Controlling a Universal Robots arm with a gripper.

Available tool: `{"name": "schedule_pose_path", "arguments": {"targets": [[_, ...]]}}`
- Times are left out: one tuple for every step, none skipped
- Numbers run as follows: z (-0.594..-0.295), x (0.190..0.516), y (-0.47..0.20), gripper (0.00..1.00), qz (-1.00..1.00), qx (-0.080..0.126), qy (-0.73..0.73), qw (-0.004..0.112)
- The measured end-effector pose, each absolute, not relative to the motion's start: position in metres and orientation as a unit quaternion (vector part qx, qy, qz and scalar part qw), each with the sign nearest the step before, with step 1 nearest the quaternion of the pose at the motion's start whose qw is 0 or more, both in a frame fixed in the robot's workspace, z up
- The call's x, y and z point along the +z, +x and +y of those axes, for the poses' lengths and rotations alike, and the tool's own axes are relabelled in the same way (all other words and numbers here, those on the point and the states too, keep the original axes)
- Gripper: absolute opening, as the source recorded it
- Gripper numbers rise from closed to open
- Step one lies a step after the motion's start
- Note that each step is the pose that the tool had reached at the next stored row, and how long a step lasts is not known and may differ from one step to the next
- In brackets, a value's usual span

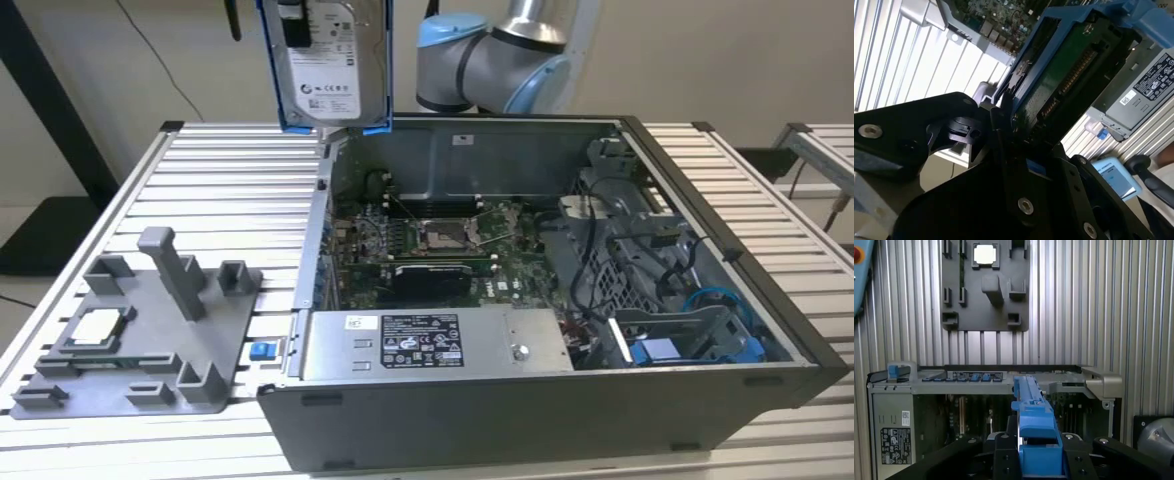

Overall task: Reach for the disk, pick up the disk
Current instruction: 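Pick up the disk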

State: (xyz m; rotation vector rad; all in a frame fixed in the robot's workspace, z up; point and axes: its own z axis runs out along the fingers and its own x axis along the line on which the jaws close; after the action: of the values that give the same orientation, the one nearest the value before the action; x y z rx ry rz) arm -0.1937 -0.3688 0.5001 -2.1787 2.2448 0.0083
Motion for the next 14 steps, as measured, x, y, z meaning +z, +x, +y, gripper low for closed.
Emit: {"name": "schedule_pose_path", "arguments": {"targets": [[-0.369,0.5,-0.191,0.0,0.718,0.003,-0.696,0.007],[-0.369,0.5,-0.189,0.0,0.718,0.003,-0.696,0.007],[-0.369,0.5,-0.187,0.0,0.718,0.003,-0.696,0.007],[-0.369,0.5,-0.184,0.0,0.718,0.003,-0.696,0.007],[-0.369,0.5,-0.182,0.0,0.718,0.003,-0.696,0.007],[-0.369,0.5,-0.18,0.0,0.718,0.003,-0.696,0.007],[-0.369,0.5,-0.178,0.0,0.718,0.003,-0.696,0.007],[-0.369,0.5,-0.175,0.0,0.718,0.003,-0.696,0.007],[-0.369,0.5,-0.173,0.0,0.718,0.003,-0.696,0.007],[-0.369,0.5,-0.171,0.0,0.718,0.003,-0.696,0.007],[-0.369,0.5,-0.168,0.0,0.718,0.003,-0.696,0.007],[-0.369,0.5,-0.166,0.0,0.718,0.003,-0.696,0.007],[-0.369,0.5,-0.164,0.0,0.718,0.003,-0.696,0.007],[-0.369,0.5,-0.162,0.0,0.718,0.003,-0.696,0.007]]}}
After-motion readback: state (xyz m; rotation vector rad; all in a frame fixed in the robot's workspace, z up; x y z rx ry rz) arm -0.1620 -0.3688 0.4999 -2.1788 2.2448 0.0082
